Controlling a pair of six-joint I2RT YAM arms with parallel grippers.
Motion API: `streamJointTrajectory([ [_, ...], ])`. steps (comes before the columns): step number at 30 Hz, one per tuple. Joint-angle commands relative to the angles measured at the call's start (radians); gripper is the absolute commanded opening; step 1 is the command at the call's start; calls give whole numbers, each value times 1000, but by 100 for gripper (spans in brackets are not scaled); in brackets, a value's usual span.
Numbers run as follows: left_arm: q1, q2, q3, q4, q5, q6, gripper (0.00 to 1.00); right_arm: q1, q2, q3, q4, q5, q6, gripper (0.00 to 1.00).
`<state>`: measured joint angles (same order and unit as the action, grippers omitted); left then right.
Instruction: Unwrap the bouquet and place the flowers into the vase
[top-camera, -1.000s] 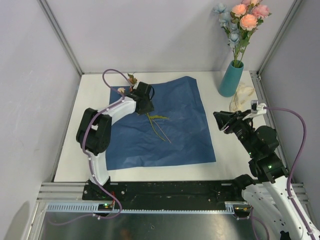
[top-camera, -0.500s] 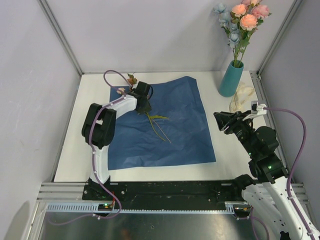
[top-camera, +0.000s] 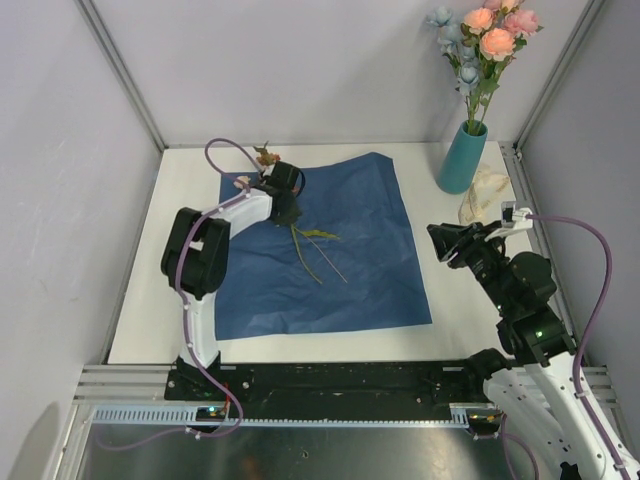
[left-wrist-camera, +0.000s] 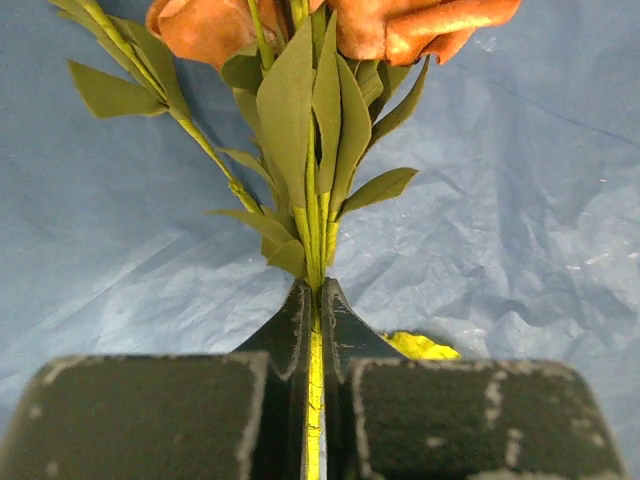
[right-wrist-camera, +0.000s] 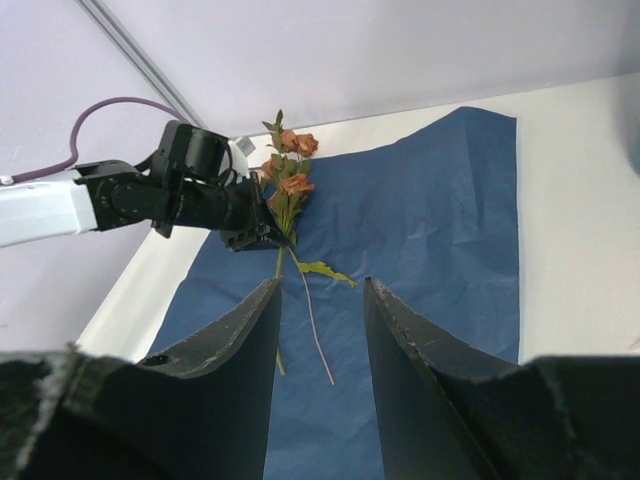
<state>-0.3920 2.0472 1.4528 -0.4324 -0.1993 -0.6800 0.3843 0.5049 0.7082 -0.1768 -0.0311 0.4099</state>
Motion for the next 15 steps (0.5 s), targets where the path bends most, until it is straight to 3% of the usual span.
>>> streamJointTrajectory([
  [1, 5, -132, -14, 14, -39, 4, 0, 5, 7, -8, 12, 9, 1, 44],
  [7, -9, -233, -48, 19, -17, 45, 0, 6, 37, -40, 77, -33, 38, 44],
  [15, -126, -427, -107, 64, 96, 174, 0, 19, 198, -74, 269, -100, 166, 48],
])
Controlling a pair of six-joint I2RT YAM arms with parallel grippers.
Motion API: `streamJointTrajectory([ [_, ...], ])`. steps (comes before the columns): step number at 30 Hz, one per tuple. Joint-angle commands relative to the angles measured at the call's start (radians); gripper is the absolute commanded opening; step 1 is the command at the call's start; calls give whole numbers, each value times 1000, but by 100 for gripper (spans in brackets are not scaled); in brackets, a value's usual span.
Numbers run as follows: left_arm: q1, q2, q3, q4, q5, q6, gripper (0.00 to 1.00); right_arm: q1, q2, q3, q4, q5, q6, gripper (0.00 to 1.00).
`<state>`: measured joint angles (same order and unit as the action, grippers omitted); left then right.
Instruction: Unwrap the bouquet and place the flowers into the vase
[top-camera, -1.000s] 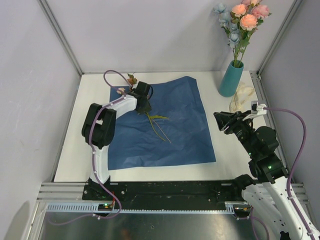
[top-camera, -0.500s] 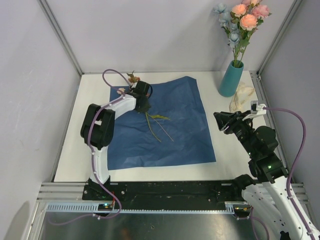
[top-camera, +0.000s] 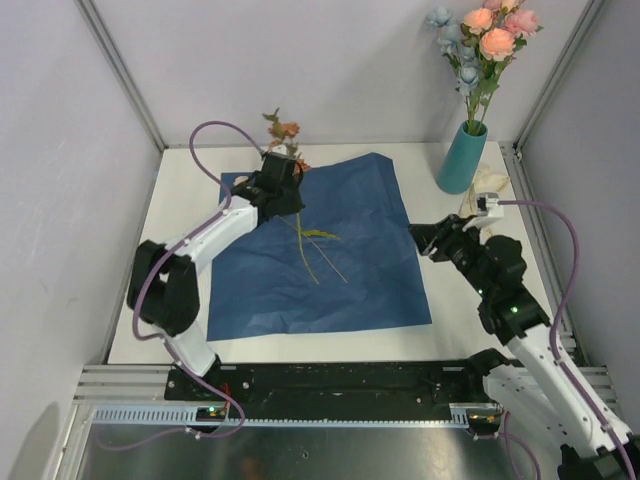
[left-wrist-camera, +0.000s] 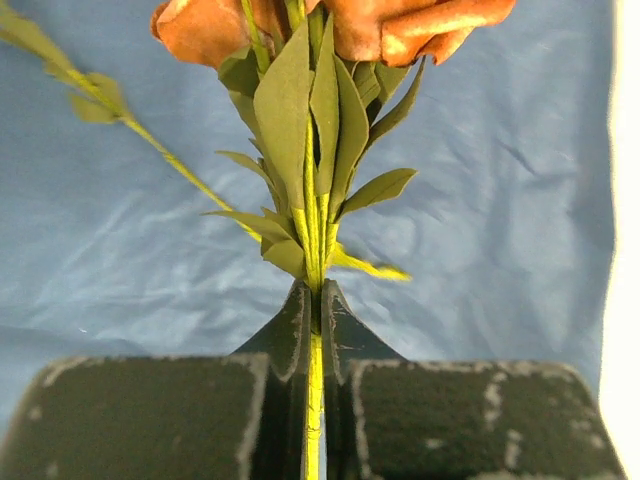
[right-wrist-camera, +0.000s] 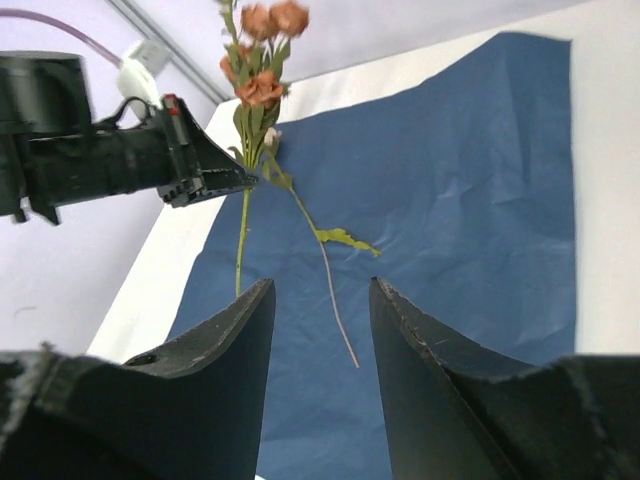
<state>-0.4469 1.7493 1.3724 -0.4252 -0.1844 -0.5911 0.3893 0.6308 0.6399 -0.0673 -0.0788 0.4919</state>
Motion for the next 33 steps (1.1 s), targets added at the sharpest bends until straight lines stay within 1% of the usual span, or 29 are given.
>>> streamJointTrajectory([
  [1, -92, -158, -38, 66, 108, 97, 0, 22, 98, -7, 194, -59, 99, 49],
  [4, -161, -231, -77, 99, 164, 131, 0, 49, 167, -6, 288, -70, 134, 51],
  [9, -258, -343, -143, 135, 262, 160, 0, 102, 257, -6, 424, -85, 178, 59],
  [13, -312, -406, -201, 190, 352, 156, 0, 149, 309, -7, 511, -98, 209, 60],
  [17, -350, -428, -236, 234, 442, 152, 0, 183, 361, -7, 583, -108, 232, 59],
  [26, -380, -466, -298, 281, 449, 155, 0, 244, 401, -6, 565, 0, 242, 55],
  [29, -382, -482, -309, 287, 437, 159, 0, 257, 408, -6, 563, 33, 251, 54],
  [33, -383, -506, -325, 288, 383, 169, 0, 280, 408, 15, 505, 90, 259, 53],
])
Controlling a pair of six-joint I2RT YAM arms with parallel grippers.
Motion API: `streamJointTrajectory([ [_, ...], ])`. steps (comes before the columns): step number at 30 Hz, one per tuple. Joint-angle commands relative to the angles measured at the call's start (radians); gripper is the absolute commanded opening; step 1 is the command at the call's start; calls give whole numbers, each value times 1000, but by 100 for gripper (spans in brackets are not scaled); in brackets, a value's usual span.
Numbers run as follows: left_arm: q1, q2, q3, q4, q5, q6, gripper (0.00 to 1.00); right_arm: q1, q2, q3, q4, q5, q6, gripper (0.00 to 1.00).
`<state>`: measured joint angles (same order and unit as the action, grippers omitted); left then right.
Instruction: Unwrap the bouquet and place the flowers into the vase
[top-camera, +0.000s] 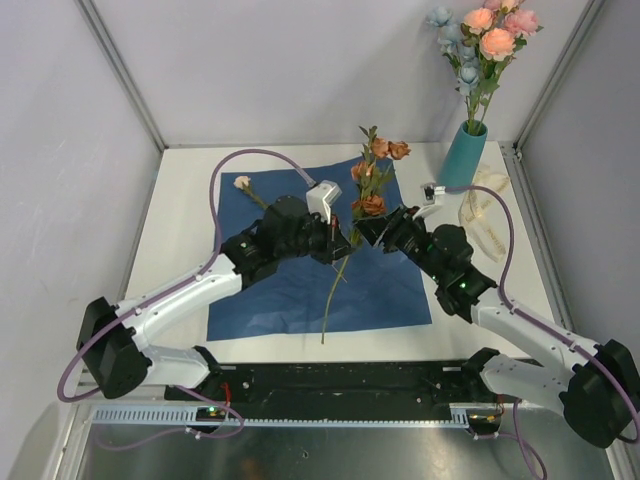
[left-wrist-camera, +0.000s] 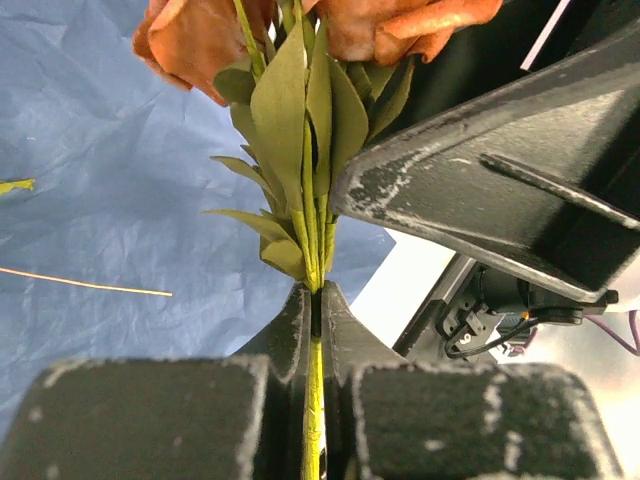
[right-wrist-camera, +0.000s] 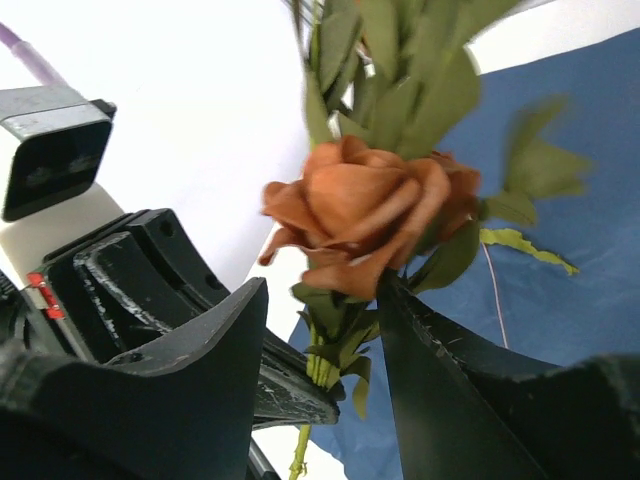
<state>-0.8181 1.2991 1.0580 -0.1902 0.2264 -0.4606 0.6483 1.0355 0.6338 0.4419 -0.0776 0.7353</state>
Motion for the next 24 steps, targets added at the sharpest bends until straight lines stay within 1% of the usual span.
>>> streamJointTrajectory([
  [1, -12, -62, -16, 53, -47, 41, 0, 28, 2, 26, -21, 112, 14, 54],
  [4, -12, -78, -30, 54, -72, 45, 0, 46, 1, 38, -54, 161, 8, 55],
  [7, -13, -77, -33, 54, -62, 52, 0, 56, 13, 45, -39, 156, 7, 54],
  [11, -13, -68, -29, 53, -49, 64, 0, 59, 45, 44, 48, 85, 8, 40],
  [14, -13, -69, -31, 53, -45, 76, 0, 59, 57, 45, 104, 32, 11, 34],
  [18, -13, -78, -35, 54, -37, 85, 0, 59, 63, 45, 135, 29, 16, 24],
  [19, -14, -83, -36, 53, -38, 88, 0, 60, 63, 46, 138, 31, 15, 19],
  [20, -14, -87, -37, 53, -38, 91, 0, 60, 63, 47, 146, 31, 12, 10],
  [21, -13, -90, -38, 53, -39, 92, 0, 60, 62, 48, 158, 28, 6, 5],
  [22, -13, -93, -39, 54, -42, 93, 3, 60, 62, 48, 168, 25, 2, 3],
  [23, -12, -98, -40, 53, -45, 93, 9, 60, 61, 49, 185, 19, -8, 1],
  [24, -12, -102, -41, 50, -48, 91, 22, 60, 59, 49, 199, 15, -17, 1],
])
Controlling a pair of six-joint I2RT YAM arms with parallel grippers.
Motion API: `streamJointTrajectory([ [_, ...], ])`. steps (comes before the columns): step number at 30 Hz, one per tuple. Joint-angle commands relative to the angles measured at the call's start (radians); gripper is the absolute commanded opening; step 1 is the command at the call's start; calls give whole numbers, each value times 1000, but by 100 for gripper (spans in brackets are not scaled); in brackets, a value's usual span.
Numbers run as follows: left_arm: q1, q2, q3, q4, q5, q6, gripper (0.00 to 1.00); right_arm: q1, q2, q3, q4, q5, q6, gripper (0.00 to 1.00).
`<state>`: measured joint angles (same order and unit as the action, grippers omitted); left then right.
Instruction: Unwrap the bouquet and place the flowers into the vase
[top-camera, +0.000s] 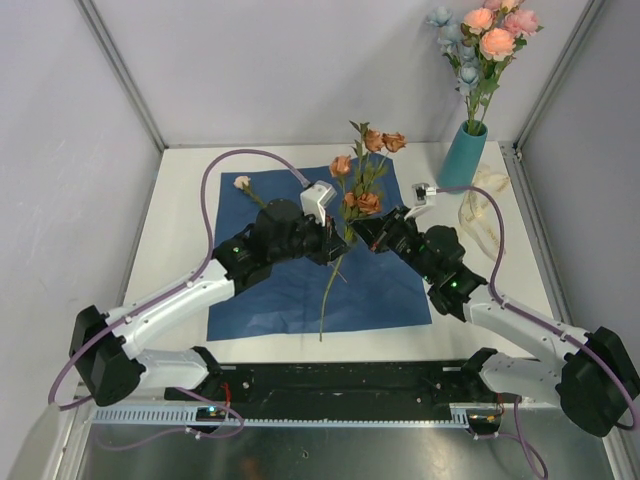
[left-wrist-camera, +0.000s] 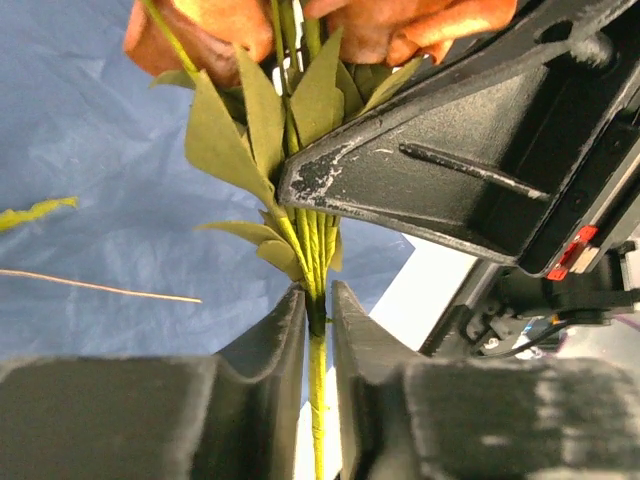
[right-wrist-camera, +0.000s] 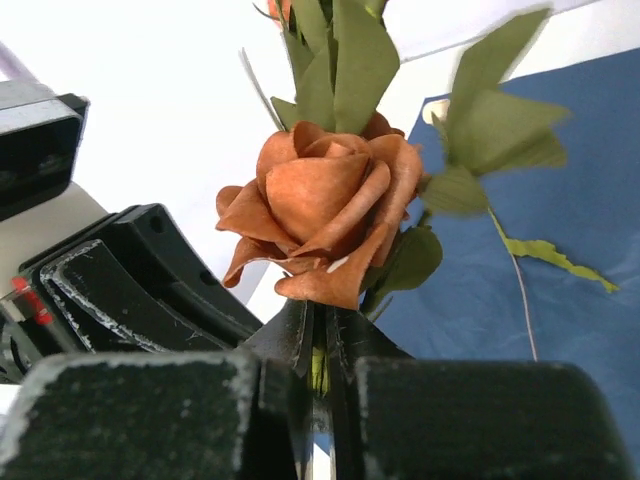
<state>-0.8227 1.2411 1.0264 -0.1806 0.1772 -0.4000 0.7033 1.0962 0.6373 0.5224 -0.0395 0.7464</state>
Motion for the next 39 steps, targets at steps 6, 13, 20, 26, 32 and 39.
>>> streamJointTrajectory([
  [6, -8, -109, -6, -27, -46, 36, 80, -26, -37, 57, 203, 19, -207, 0],
  [13, -9, -232, 37, -267, -108, 39, 99, -161, -101, 137, 205, 52, -478, 0],
  [20, -9, -407, 13, -514, -432, 138, 100, -347, -33, 243, 379, 56, -789, 0],
  [26, -8, -611, -88, -566, -671, 218, 100, -516, 84, 366, 475, -15, -916, 0],
  [32, -7, -742, -180, -546, -816, 187, 100, -667, 229, 515, 485, -23, -925, 0],
  [39, -7, -724, -176, -545, -815, 178, 100, -740, 398, 648, 517, -31, -904, 0],
])
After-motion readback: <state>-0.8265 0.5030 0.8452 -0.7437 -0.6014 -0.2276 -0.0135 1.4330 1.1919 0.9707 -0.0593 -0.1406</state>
